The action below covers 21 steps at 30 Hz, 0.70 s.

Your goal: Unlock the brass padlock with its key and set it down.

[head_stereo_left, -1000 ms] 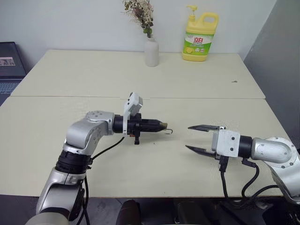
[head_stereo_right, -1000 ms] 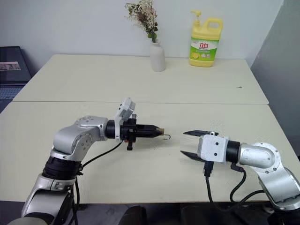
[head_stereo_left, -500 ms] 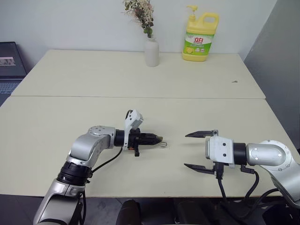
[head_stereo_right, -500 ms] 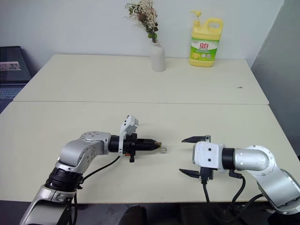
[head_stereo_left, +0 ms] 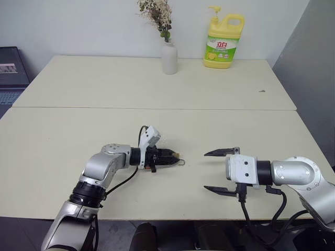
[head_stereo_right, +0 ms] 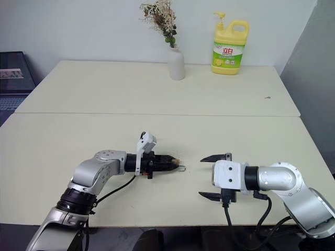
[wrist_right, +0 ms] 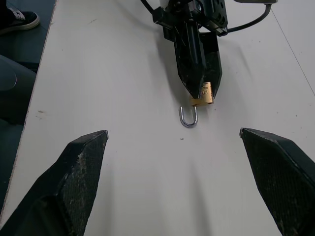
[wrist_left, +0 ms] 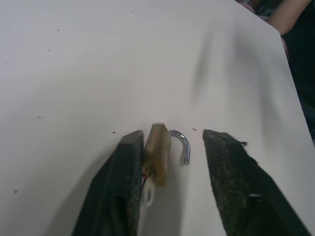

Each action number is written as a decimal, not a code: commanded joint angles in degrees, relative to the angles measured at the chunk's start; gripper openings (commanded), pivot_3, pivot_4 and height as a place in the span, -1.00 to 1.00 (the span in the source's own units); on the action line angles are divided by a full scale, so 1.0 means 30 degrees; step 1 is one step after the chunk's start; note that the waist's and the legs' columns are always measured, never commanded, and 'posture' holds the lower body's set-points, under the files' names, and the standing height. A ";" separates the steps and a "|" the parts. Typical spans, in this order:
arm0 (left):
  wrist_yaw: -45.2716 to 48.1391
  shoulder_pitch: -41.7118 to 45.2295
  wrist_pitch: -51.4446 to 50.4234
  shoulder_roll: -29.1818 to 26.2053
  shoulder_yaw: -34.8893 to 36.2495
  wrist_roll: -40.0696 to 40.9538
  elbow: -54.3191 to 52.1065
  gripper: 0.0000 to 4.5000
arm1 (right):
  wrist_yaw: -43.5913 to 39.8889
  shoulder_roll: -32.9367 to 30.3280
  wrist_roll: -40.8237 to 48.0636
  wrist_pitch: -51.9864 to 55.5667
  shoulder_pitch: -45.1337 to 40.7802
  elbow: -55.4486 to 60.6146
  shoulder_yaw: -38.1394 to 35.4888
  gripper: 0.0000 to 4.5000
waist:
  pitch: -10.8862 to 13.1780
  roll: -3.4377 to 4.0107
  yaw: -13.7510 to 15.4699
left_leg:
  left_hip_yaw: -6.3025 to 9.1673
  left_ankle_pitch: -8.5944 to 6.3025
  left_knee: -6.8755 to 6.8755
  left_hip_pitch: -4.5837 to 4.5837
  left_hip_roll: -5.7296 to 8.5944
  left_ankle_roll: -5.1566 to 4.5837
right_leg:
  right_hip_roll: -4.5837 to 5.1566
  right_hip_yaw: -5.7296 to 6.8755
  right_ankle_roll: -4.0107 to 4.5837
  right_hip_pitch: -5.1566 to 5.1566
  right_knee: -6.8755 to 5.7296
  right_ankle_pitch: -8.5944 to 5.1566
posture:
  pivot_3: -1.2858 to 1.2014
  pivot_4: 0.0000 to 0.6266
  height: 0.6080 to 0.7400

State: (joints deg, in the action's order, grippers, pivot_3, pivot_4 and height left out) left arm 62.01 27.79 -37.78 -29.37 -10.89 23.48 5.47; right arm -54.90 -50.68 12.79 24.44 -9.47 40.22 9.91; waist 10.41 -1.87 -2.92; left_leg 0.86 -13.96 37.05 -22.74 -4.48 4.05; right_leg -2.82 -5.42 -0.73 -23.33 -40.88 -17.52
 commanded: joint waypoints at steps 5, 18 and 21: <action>-0.0306 0.1065 0.2628 -0.0330 0.2039 0.0043 -0.0452 0.35 | -0.0274 -0.0280 0.0241 0.0180 -0.0054 0.0373 -0.0311 1.00 | 0.0000 0.0000 0.0003 | -0.0002 0.0000 -0.0001 -0.0002 0.0000 0.0000 | 0.0000 0.0002 0.0000 0.0000 0.0001 0.0000 | 0.03 -0.52 1.00; -0.0180 -0.3110 0.5977 -0.5443 0.3881 -0.1833 -0.5032 0.35 | 0.1980 0.1596 0.0496 0.0370 0.1045 -0.0583 -0.1831 1.00 | 0.0001 0.0001 -0.0126 | -0.0015 -0.0001 -0.0019 0.0014 -0.0021 0.0002 | 0.0003 -0.0023 0.0004 -0.0003 0.0012 -0.0004 | 0.03 -0.52 1.00; -0.0518 -0.4824 0.5825 -0.5776 0.4855 -0.1360 -0.6226 0.35 | 0.2345 0.2458 0.1512 0.1215 0.1406 -0.0846 -0.2227 1.00 | -0.0002 -0.0008 0.0071 | -0.0011 0.0000 -0.0014 -0.0004 -0.0019 0.0003 | 0.0014 -0.0017 0.0004 -0.0006 0.0012 -0.0005 | 0.03 -0.52 1.00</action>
State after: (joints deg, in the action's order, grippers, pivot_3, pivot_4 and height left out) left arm 61.39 16.51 -20.89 -45.46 0.24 17.98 -8.51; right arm -49.31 -45.41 14.23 26.44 -6.03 37.27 5.61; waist 10.41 -1.90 -2.70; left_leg 0.82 -13.95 37.01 -22.77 -4.54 4.06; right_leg -2.76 -5.46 -0.73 -23.35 -40.81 -17.52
